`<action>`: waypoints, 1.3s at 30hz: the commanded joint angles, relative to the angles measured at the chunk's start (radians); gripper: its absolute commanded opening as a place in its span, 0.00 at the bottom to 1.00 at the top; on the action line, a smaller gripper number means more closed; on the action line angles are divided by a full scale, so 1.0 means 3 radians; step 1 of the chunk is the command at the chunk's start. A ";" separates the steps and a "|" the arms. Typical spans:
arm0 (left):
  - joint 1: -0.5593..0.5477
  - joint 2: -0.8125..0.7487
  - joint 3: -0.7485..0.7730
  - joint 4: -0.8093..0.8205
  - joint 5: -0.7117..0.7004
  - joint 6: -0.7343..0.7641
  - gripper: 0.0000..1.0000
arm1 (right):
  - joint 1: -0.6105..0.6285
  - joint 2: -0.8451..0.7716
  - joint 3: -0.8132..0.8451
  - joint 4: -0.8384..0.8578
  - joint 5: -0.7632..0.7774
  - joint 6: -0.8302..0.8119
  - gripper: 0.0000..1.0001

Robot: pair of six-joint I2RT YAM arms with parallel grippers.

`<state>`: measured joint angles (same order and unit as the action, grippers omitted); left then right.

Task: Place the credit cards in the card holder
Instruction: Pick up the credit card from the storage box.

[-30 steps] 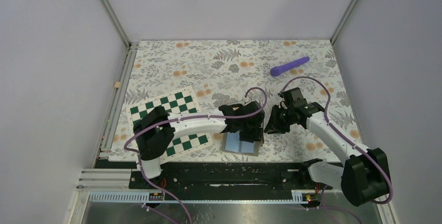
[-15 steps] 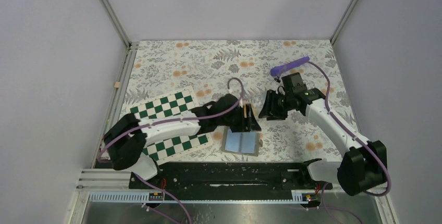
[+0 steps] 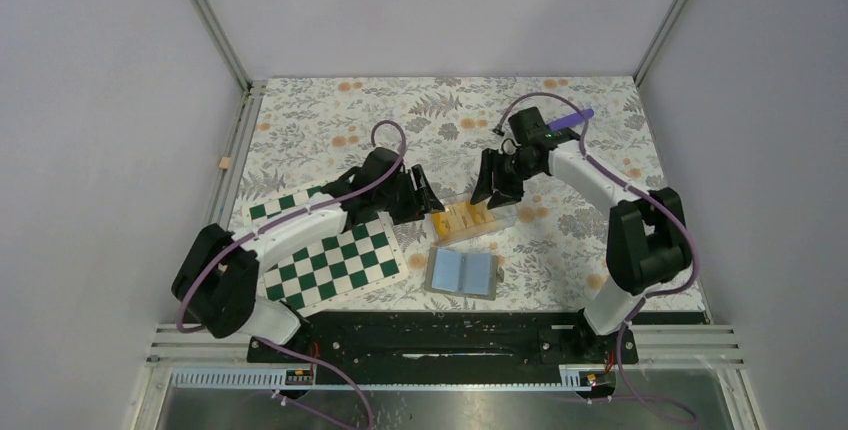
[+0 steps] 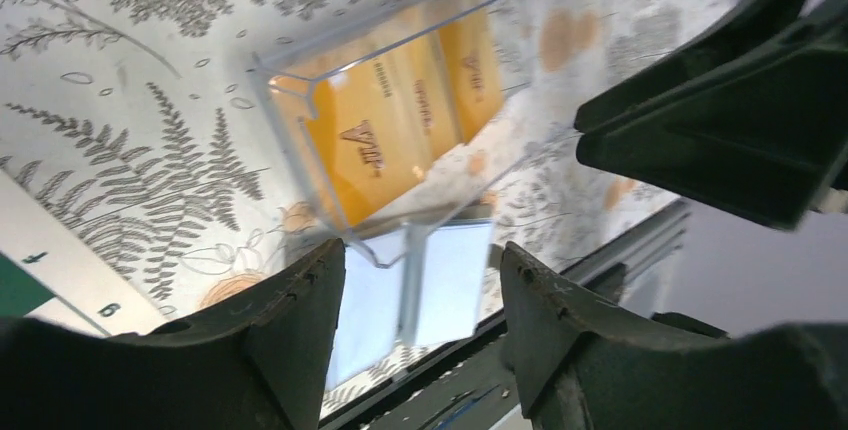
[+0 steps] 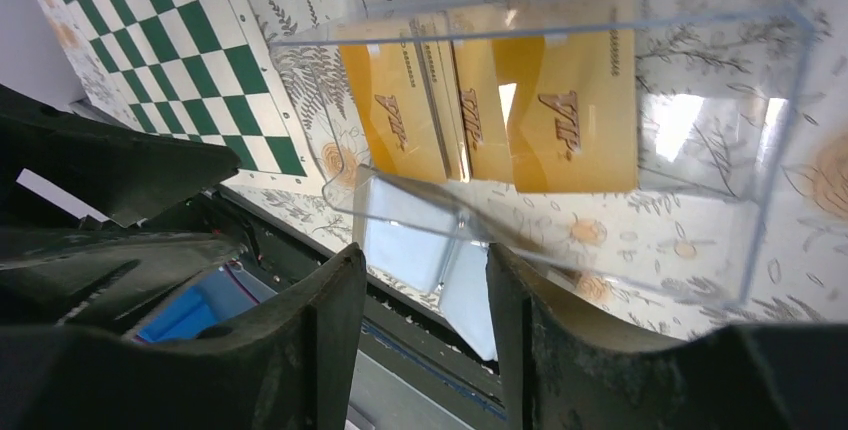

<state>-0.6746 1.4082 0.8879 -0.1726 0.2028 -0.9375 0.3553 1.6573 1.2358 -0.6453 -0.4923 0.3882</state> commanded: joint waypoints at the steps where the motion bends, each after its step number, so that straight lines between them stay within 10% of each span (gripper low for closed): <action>1: -0.0003 0.0371 0.0491 -0.0637 -0.0115 0.0381 0.57 | 0.0204 0.0244 0.0233 -0.0082 0.0008 -0.0089 0.55; 39: -0.0173 0.1217 0.0947 -0.0997 -0.0277 0.0454 0.09 | 0.0584 0.0593 0.0452 0.0127 0.0371 0.0044 0.40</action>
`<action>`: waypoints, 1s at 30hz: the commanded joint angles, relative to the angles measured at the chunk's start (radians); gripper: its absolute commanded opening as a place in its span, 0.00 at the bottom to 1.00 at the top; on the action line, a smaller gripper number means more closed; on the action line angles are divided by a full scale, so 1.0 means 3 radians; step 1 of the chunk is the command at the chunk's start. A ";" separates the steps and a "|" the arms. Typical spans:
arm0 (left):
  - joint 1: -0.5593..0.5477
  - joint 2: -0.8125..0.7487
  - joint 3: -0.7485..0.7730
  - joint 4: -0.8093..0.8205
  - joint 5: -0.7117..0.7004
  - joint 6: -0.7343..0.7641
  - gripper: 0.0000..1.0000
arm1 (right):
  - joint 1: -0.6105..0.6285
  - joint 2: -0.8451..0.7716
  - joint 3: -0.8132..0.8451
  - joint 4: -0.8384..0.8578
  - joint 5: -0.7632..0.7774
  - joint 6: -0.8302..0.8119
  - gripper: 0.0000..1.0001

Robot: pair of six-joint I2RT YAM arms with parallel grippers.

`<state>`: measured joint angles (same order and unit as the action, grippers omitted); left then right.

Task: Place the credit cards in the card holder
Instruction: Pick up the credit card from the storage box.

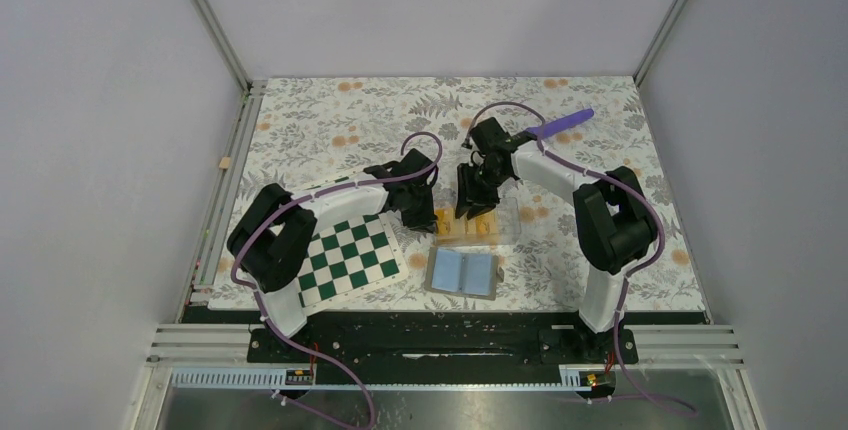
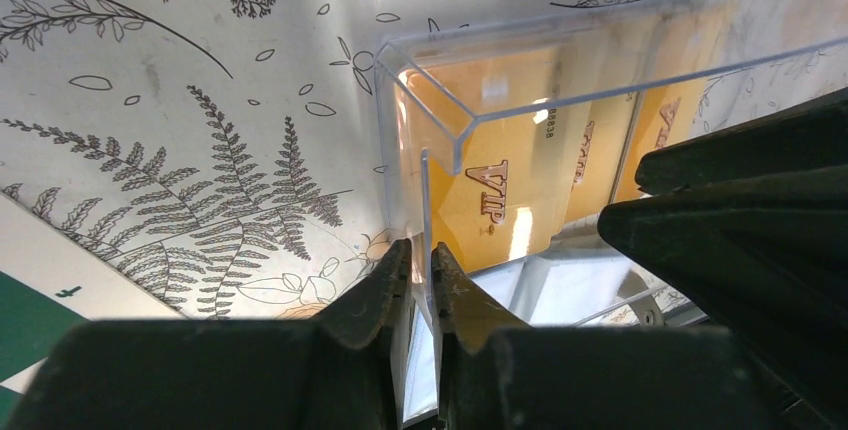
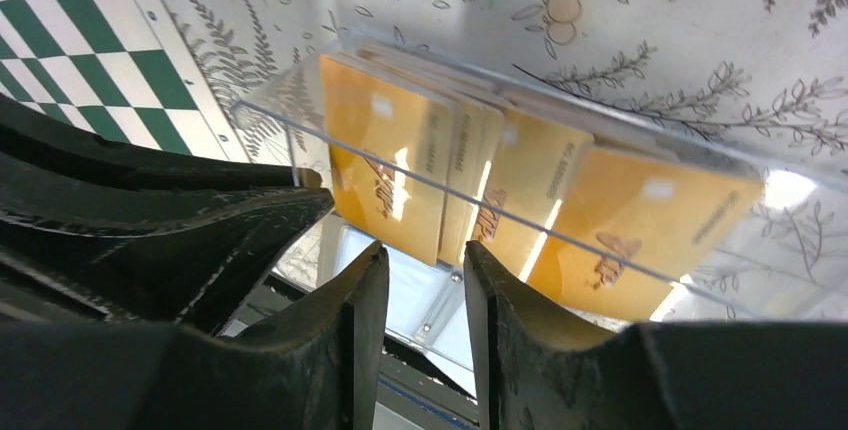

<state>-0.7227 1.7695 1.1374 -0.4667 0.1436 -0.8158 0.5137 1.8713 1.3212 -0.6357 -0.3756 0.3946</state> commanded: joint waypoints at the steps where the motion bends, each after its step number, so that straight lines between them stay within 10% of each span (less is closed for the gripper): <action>1: -0.0014 0.0017 0.0120 -0.0025 -0.0078 0.0050 0.08 | 0.0067 -0.0089 0.0182 0.0099 -0.0018 0.0024 0.39; 30: -0.0085 0.0035 0.0165 -0.0043 -0.0067 -0.0001 0.07 | 0.0227 0.0152 -0.0071 0.0132 0.0336 0.0203 0.29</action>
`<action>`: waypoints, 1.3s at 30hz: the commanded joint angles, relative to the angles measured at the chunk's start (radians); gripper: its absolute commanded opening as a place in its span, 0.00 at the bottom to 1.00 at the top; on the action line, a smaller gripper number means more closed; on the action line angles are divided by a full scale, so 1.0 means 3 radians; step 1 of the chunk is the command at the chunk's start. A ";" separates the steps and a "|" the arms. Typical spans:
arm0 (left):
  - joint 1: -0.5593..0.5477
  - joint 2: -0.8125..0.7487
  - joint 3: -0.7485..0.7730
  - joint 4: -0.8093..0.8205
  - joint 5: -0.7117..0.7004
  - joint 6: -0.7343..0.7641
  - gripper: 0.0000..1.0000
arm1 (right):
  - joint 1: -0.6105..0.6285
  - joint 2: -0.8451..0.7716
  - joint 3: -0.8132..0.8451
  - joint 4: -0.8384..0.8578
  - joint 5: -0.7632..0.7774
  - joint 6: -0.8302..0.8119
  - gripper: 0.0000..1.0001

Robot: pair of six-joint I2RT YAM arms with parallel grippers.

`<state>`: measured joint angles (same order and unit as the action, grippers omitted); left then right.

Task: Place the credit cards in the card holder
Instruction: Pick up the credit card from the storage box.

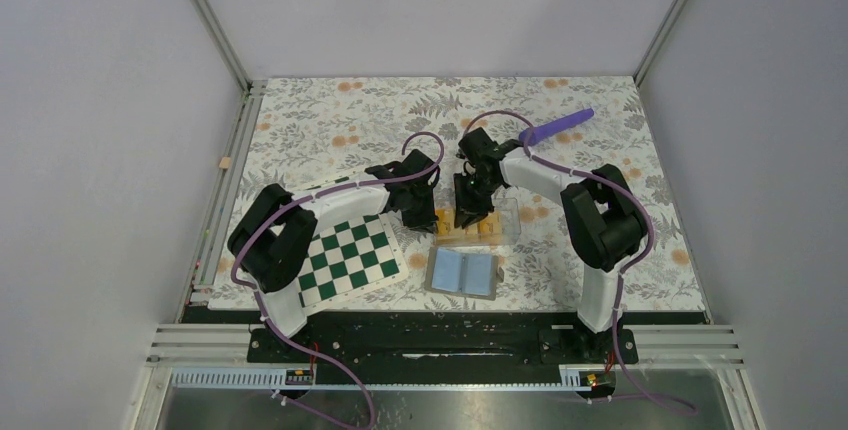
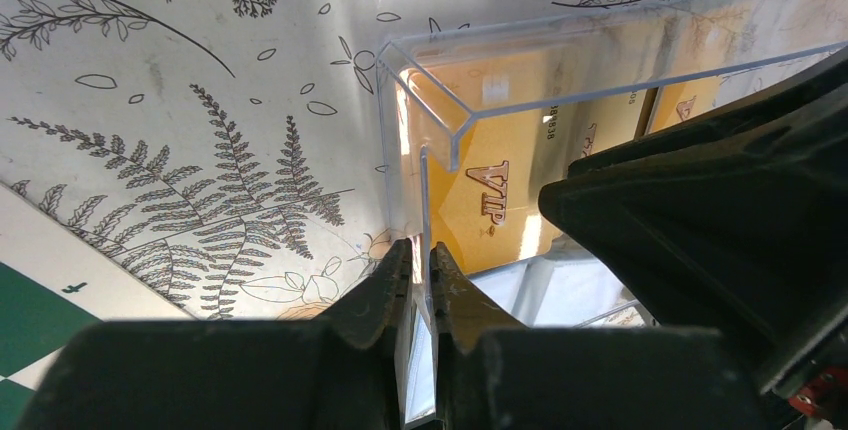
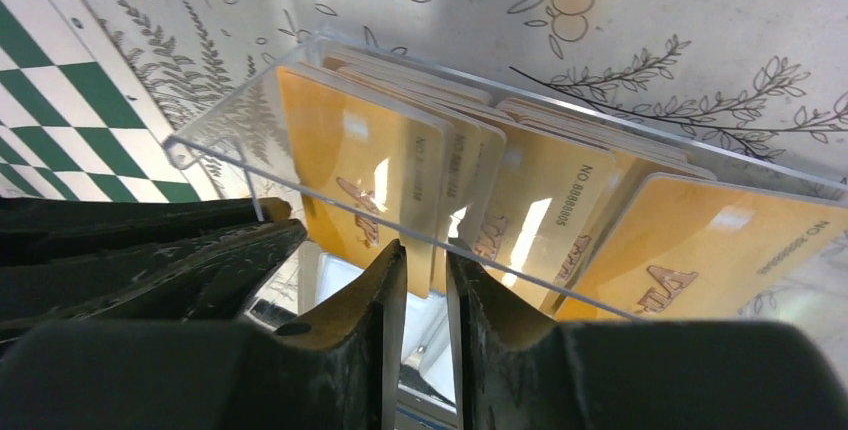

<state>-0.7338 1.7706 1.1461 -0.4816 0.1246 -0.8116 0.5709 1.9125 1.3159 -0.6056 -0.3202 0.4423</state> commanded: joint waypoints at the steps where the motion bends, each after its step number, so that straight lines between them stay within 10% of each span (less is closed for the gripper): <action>1: -0.0049 0.0037 0.0138 0.0004 -0.0005 -0.0015 0.07 | 0.0042 0.0027 -0.0059 0.0036 0.0150 0.0044 0.30; 18: -0.0094 0.0098 0.0157 -0.0018 0.0007 -0.0015 0.07 | 0.0061 -0.0070 -0.0181 0.0311 -0.0284 0.0217 0.00; 39: -0.0121 0.0116 0.0168 -0.0055 -0.0018 -0.0005 0.07 | 0.0214 -0.0177 0.0099 -0.0128 0.0031 0.0041 0.11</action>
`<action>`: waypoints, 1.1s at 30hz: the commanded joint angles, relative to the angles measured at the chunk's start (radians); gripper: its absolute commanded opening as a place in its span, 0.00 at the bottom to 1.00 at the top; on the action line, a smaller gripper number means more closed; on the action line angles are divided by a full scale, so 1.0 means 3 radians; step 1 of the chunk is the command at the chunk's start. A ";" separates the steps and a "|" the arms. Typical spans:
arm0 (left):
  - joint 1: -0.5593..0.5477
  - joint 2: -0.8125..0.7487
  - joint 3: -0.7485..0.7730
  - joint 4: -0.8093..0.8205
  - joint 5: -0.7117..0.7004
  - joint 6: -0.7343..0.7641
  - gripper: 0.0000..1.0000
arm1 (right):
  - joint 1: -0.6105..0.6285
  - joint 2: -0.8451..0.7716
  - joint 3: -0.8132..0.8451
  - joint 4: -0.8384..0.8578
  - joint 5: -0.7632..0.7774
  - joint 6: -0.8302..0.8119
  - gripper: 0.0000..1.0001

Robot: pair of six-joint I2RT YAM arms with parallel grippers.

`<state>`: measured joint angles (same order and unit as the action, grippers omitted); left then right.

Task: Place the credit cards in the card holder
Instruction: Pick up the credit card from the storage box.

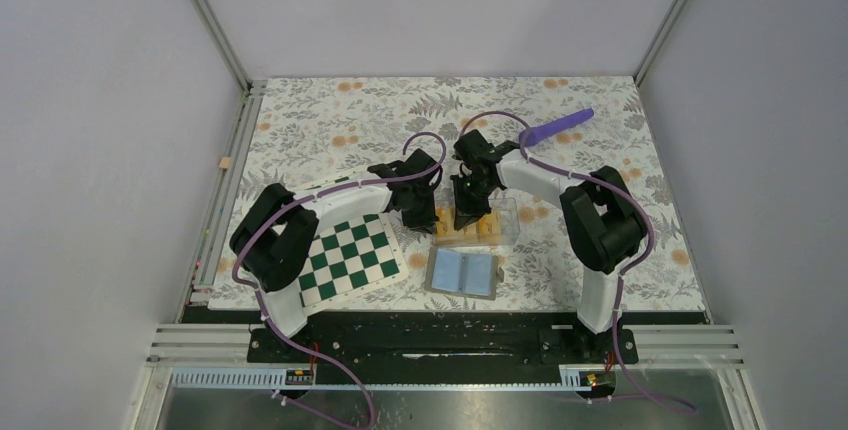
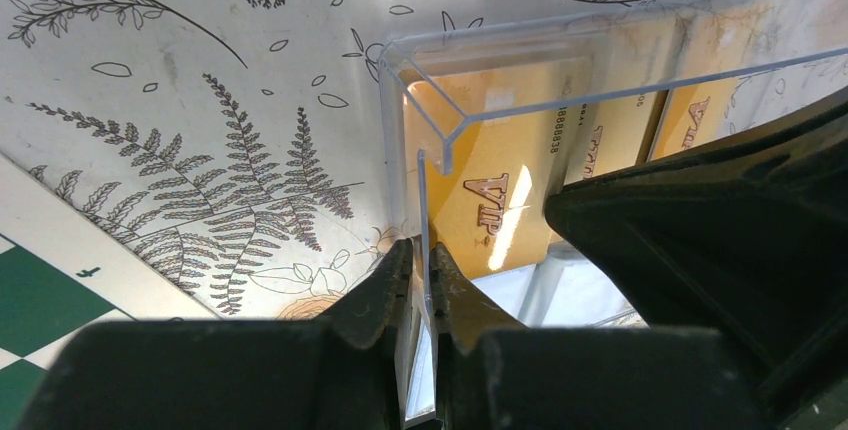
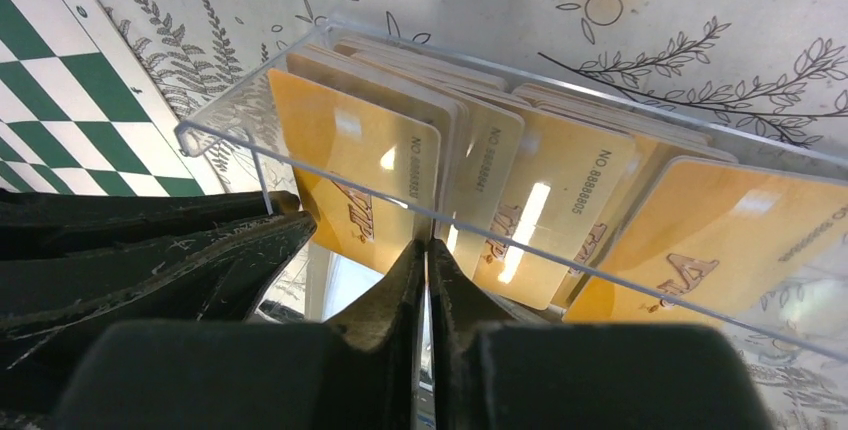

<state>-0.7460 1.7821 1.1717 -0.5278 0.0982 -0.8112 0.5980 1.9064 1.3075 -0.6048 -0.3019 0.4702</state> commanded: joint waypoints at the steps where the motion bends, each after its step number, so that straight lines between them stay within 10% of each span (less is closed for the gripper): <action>1: -0.0082 0.0076 0.0083 0.0099 0.0067 -0.0006 0.06 | 0.0131 -0.0141 0.0131 -0.0129 -0.0044 -0.0057 0.12; 13: -0.0087 0.0075 0.0072 0.0105 0.0077 -0.0006 0.06 | 0.0208 -0.0126 0.0197 -0.0176 0.0014 -0.0067 0.30; 33: -0.0094 0.0096 0.0068 0.0102 0.0084 -0.0006 0.05 | 0.0266 -0.0265 0.0377 -0.0348 0.0189 -0.0229 0.16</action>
<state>-0.7532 1.7824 1.1721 -0.5282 0.0990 -0.8112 0.6552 1.8946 1.3758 -0.7006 -0.2443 0.4171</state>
